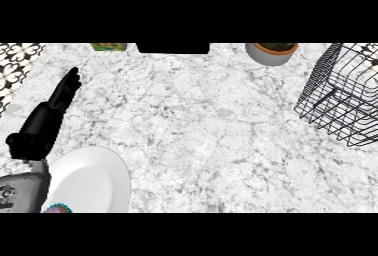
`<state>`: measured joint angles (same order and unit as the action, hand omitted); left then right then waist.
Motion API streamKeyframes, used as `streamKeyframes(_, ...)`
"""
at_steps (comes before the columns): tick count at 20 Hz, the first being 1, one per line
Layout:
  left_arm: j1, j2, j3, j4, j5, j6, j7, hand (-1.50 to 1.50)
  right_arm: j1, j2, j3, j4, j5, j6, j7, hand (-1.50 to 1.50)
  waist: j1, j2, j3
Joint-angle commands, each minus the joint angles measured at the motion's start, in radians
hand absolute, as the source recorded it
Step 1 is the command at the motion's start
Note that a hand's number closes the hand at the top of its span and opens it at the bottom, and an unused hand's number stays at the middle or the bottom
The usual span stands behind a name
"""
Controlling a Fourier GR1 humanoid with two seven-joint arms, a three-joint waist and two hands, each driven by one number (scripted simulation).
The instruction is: Pick the lemon from the placemat and place it in the basket
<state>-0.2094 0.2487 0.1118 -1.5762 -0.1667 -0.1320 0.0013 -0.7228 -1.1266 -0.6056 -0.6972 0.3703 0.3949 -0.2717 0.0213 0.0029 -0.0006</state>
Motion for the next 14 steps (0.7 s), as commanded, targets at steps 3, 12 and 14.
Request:
streamKeyframes(3, -0.026, -0.02, -0.016, 0.046, -0.017, 0.007, -0.01, 0.0, -0.199, 0.034, 0.123, -0.026, 0.008, 0.072, 0.178, 1.5, 0.003, 0.002, -0.001)
streamKeyframes(12, -0.001, -0.003, 0.016, 0.057, -0.01, 0.0, -0.057, 0.0, -0.355, 0.193, 0.257, 0.023, 0.067, 0.048, 0.348, 1.5, 0.004, 0.004, 0.0)
streamKeyframes(14, -0.024, -0.013, -0.005, -0.002, -0.019, 0.005, 0.039, 0.0, -0.32, 0.207, 0.28, 0.002, 0.078, 0.066, 0.36, 1.5, -0.005, -0.001, 0.0)
